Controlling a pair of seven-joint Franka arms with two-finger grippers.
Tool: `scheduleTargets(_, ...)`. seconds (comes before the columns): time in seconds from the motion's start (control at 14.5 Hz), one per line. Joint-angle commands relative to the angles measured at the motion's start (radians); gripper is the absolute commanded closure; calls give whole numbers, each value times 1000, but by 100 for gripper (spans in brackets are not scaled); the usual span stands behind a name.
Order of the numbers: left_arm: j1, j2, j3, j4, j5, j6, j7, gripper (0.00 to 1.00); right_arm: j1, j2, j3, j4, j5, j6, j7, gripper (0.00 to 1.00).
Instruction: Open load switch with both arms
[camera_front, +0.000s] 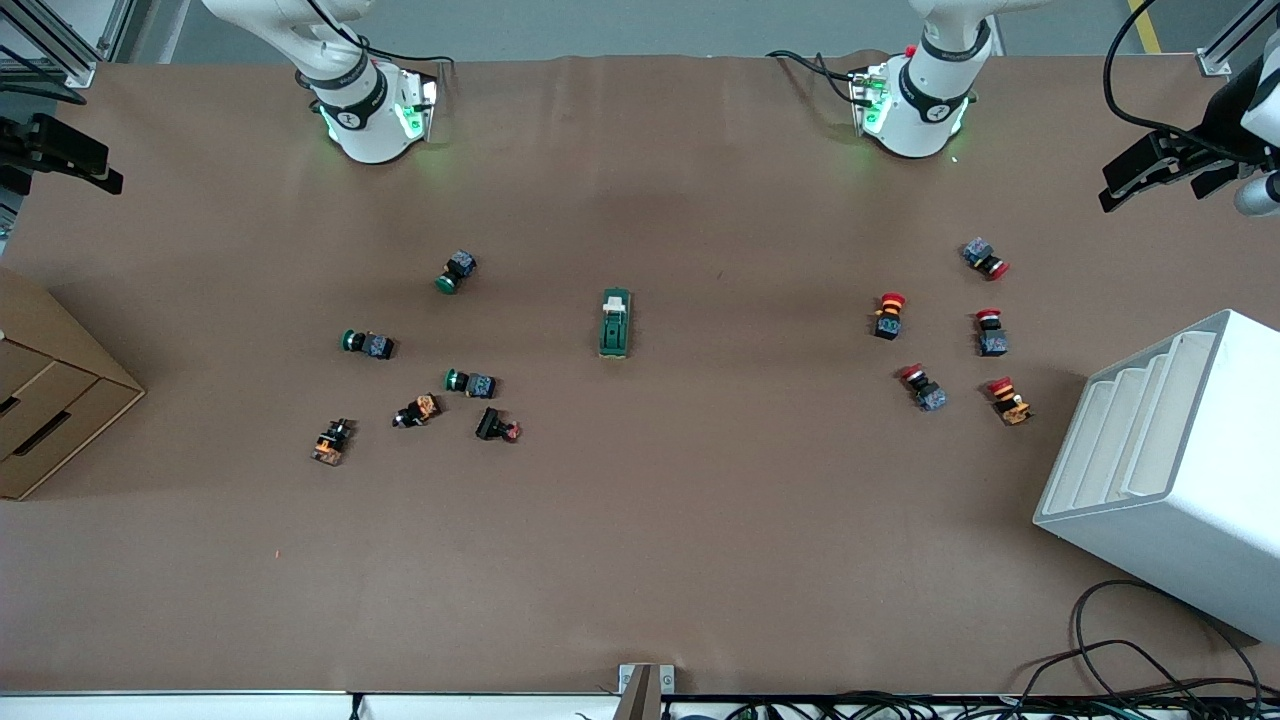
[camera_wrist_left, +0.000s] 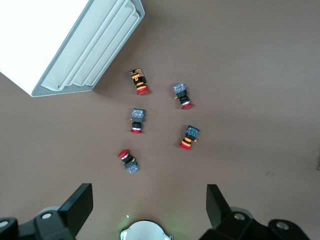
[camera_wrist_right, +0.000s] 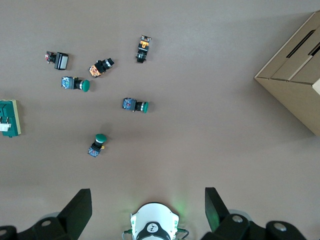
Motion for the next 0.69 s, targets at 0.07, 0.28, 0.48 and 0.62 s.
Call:
scheduleTargets(0.07,-12,11,4,33,-33,-6,4,0,7,-45,0,-47,14,28,25,0)
scheduleTargets(0.28,-13,21,17,49,-46,-6,13,0,5,-51,0,-54,36,46,12,0)
scheduleTargets(0.48,-38,50,17,75,-43,-6,13,0,2,-51,-3,-54,40,59,-35,0)
scheduleTargets(0.62,-49,55,20,76,-39,-4,13,0,4,-51,-3,-54,40,60,-35,0)
